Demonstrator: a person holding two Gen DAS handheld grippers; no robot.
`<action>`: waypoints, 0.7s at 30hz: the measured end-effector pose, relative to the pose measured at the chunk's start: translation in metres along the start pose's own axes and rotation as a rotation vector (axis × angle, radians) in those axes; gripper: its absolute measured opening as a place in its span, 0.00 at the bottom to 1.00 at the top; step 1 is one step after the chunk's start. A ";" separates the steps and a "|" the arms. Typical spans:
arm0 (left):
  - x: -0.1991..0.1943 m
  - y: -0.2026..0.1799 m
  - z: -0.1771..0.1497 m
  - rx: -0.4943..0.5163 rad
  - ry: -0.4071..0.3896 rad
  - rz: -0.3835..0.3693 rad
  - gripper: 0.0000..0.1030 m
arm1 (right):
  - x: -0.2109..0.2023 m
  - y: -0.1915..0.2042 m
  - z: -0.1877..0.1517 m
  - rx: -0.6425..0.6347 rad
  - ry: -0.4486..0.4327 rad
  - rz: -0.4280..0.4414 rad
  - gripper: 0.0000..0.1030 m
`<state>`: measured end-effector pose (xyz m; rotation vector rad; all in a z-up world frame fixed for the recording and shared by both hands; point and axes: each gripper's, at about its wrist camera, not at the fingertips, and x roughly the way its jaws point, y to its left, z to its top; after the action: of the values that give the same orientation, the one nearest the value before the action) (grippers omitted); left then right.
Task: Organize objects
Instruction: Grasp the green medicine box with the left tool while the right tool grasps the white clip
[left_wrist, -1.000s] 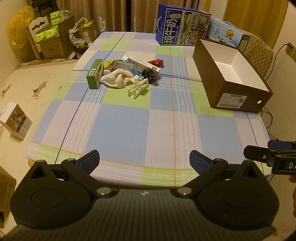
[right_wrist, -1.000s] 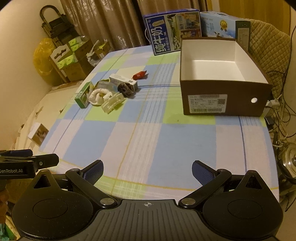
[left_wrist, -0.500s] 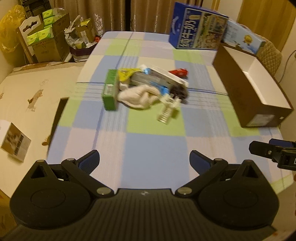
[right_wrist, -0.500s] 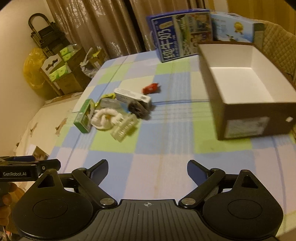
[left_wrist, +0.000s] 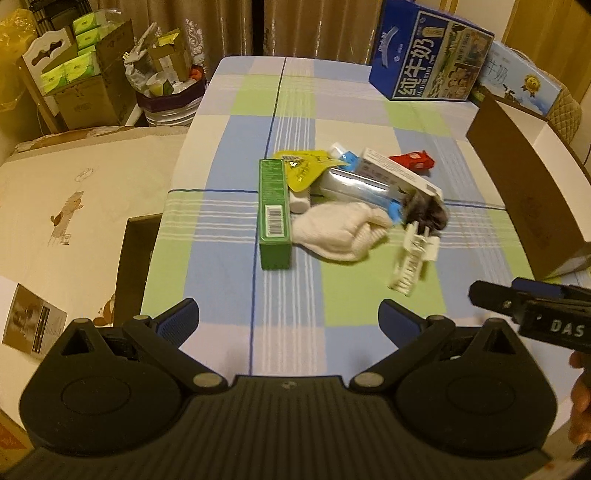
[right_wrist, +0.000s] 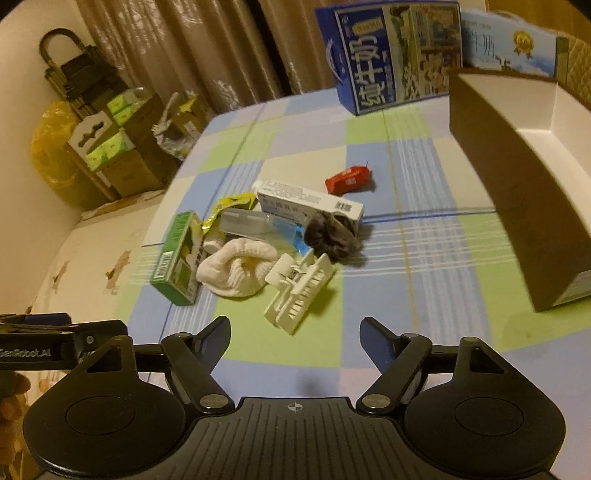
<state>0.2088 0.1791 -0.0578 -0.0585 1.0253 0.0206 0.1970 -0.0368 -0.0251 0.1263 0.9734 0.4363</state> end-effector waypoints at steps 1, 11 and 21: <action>0.005 0.003 0.004 0.000 0.005 0.000 0.99 | 0.009 0.002 0.002 0.008 0.002 -0.005 0.71; 0.046 0.027 0.028 0.013 0.036 -0.010 0.99 | 0.065 0.009 0.020 0.108 0.016 -0.086 0.65; 0.080 0.033 0.051 0.047 0.060 -0.042 0.98 | 0.100 0.013 0.031 0.158 0.067 -0.137 0.48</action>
<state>0.2921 0.2142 -0.1008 -0.0383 1.0841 -0.0434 0.2666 0.0188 -0.0806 0.1872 1.0747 0.2387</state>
